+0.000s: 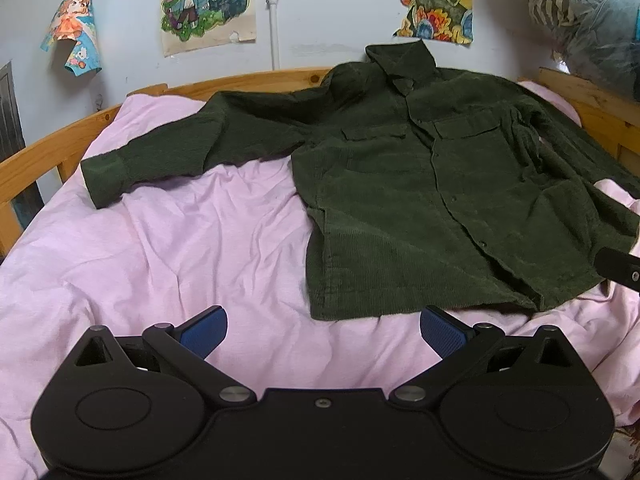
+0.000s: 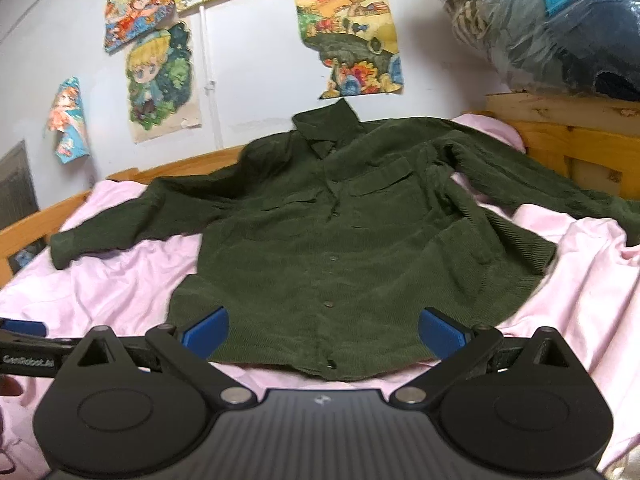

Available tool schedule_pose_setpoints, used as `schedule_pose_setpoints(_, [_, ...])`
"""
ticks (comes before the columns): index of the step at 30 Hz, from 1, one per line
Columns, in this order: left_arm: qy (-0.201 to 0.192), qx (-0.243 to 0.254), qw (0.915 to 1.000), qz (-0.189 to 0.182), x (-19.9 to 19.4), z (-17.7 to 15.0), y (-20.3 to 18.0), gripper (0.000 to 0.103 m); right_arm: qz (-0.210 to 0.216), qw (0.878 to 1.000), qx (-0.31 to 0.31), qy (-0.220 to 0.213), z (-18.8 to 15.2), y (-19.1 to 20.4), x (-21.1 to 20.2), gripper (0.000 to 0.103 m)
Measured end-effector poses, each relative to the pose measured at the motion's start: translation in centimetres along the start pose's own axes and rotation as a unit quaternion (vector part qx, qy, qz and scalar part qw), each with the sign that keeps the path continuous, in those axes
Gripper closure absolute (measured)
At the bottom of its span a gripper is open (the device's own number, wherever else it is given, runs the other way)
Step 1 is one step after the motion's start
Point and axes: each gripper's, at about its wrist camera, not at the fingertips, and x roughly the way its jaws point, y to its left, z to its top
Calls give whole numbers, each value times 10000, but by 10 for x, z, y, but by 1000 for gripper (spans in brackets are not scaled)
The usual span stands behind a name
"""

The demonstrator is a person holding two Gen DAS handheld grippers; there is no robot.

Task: Fold large clothes

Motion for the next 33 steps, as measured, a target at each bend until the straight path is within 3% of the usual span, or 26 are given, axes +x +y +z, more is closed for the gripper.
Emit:
schedule_pose_setpoints(6, [361, -74, 9993, 58, 9, -3, 2, 1, -757, 9967, 26, 275, -2, 1, 9, 0])
schedule_pose_setpoints(10, [872, -39, 9961, 134, 22, 0, 3, 1, -873, 9954, 163, 346, -3, -3, 8, 0])
schedule_pose_setpoints(13, [929, 31, 9956, 148, 28, 8, 5, 1, -878, 9948, 316, 409, -1, -8, 8, 0])
schedule_pose_setpoints(21, [1007, 24, 9949, 52, 42, 60, 10, 1, -965, 9920, 588, 565, 5, -19, 11, 0])
schedule_pose_setpoints(27, [1334, 105, 9910, -95, 70, 96, 6, 1, -1120, 9886, 663, 752, 10, -23, 14, 0])
schedule_pose_setpoints(33, [1164, 79, 9930, -201, 96, 143, -13, 1, -1151, 9879, 937, 439, 14, -43, 11, 0])
